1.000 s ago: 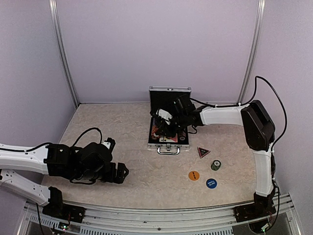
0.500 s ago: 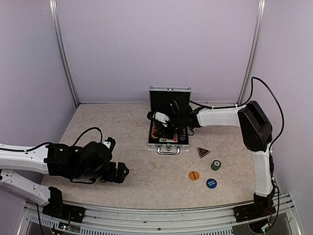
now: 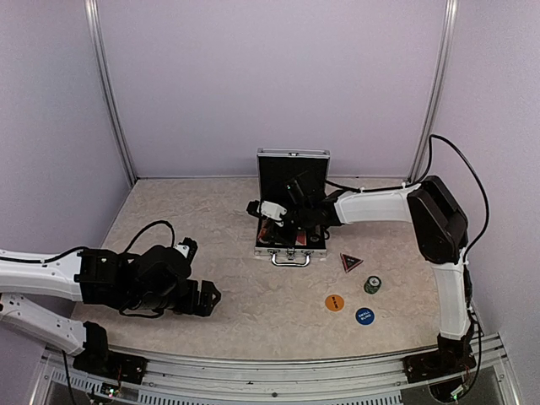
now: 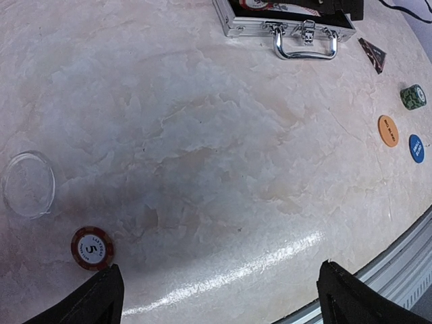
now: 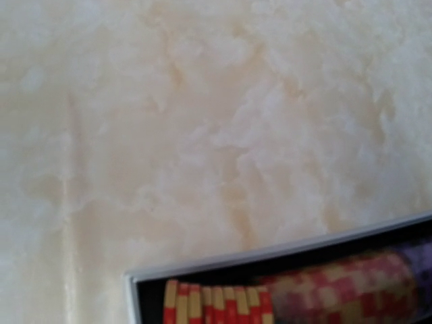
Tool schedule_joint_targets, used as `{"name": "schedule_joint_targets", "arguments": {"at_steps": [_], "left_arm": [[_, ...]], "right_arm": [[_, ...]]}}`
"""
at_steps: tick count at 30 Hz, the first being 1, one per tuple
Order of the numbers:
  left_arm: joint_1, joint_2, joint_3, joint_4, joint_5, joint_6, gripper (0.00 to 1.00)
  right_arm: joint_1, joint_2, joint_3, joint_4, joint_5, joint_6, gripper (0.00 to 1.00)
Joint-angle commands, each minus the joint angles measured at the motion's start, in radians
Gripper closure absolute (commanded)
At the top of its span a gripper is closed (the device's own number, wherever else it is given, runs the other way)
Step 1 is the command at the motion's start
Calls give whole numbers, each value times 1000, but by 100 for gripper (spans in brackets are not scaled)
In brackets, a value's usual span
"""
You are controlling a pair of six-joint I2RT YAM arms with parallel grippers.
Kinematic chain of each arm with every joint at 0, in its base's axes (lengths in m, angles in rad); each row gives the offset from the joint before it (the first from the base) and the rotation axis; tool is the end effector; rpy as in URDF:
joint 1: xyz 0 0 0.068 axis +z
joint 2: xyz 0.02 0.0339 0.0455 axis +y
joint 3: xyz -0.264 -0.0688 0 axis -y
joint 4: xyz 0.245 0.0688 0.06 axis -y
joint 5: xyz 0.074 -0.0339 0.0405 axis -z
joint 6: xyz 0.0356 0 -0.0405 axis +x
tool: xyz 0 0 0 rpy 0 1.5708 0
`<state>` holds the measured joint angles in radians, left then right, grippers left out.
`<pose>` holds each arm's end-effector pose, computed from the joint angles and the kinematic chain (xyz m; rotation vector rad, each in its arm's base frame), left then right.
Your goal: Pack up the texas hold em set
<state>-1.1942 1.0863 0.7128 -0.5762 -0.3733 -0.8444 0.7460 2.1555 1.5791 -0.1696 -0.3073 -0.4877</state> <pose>0.0891 -0.1899 0.2264 0.2828 2.4623 -0.4315 0.3475 0.3358 0.1772 -1.4688 1.7997 0.4865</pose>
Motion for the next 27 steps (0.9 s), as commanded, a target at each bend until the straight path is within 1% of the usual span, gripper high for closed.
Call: {"name": "schedule_joint_targets", "arguments": {"at_steps": [1,6,21,25,27], "left_arm": [[6,-19,-10,6,-1,4,1],[8,-16,-7,9,0,7,1],[14,-6,-1,12,5,15,1],[17,-2,1,16,9,19,1],[20,0,2,18,10,21,1]], "right_arm": [[10,2,-30,7,35,-31,86],[9,-2,-46,16,52,-41,86],[21,68,50,-26,40,-54,84],[21,69,49,-22,66,-55,78],[22,66,45,-18,85,-57,71]]}}
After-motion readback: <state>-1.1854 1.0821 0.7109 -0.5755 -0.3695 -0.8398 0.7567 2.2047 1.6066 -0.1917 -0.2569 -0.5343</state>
